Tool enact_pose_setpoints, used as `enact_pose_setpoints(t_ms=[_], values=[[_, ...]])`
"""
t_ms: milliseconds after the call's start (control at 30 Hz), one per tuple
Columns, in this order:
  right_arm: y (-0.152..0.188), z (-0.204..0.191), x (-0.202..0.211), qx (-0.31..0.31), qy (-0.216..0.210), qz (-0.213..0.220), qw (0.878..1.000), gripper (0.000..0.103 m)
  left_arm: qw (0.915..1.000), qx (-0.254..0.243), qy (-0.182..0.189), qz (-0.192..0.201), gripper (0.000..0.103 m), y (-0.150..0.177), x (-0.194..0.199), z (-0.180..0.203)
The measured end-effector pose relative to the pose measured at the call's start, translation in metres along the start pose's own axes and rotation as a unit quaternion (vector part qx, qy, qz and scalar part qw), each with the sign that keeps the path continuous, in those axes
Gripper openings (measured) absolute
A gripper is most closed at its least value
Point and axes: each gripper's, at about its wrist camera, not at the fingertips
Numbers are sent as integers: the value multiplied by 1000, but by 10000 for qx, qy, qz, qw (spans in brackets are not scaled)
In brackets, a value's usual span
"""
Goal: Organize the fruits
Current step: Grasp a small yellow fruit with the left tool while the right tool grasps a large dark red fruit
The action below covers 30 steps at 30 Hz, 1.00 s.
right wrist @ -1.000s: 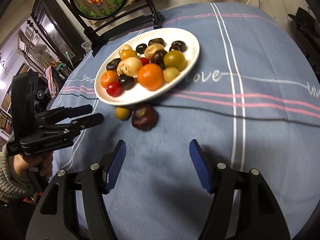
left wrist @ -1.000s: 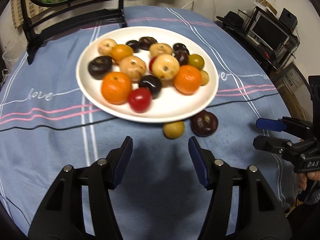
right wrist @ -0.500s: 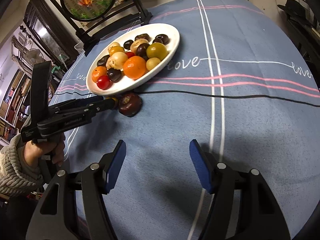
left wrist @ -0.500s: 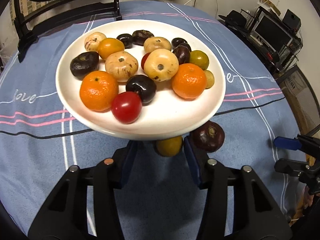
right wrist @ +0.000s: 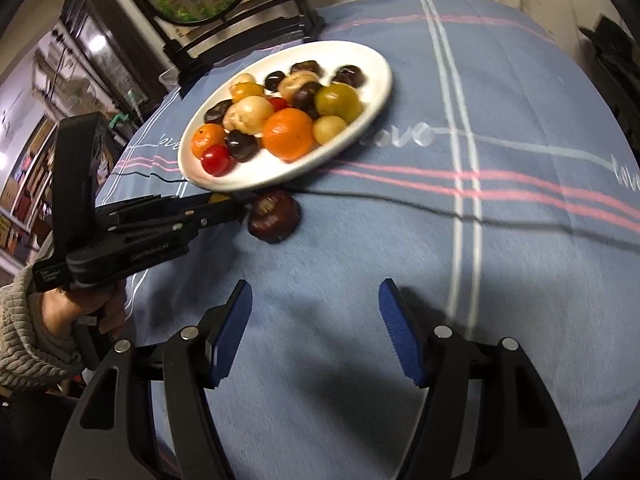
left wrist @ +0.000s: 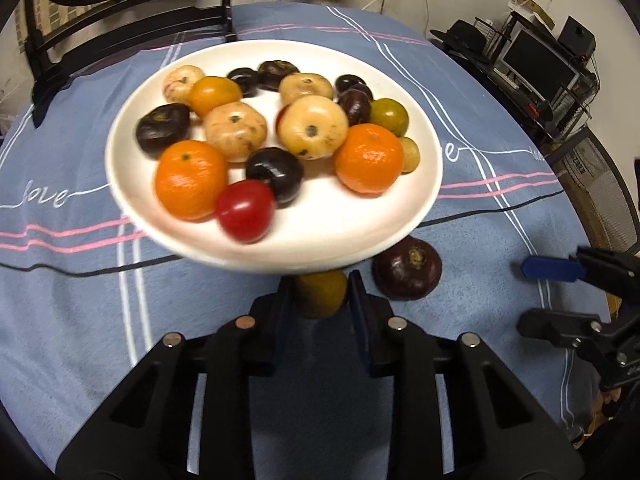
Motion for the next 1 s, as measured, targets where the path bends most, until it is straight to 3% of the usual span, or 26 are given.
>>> enact_pose_setpoints(t_ms=[233, 400, 700, 1000], values=[[-36, -39, -31, 766, 203, -172, 9967, 66, 9994, 297, -162, 45, 28, 15, 16, -22], [-51, -48, -49, 986, 422, -264, 9939, 66, 9983, 522, -249, 34, 28, 26, 21, -37], [-54, -50, -63, 1099, 654, -349, 9912, 47, 9971, 694, -304, 8, 28, 33, 17, -47], [-55, -48, -62, 1037, 551, -333, 9925, 42, 9977, 623, -265, -30, 28, 31, 12, -44]])
Point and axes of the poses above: each gripper's, at about its wrist camera, not at the fingertips, and x roughly against the way its jaws point, z to its right, y to its underside, and after that the axes turned 11 degrees about -z, right-handed
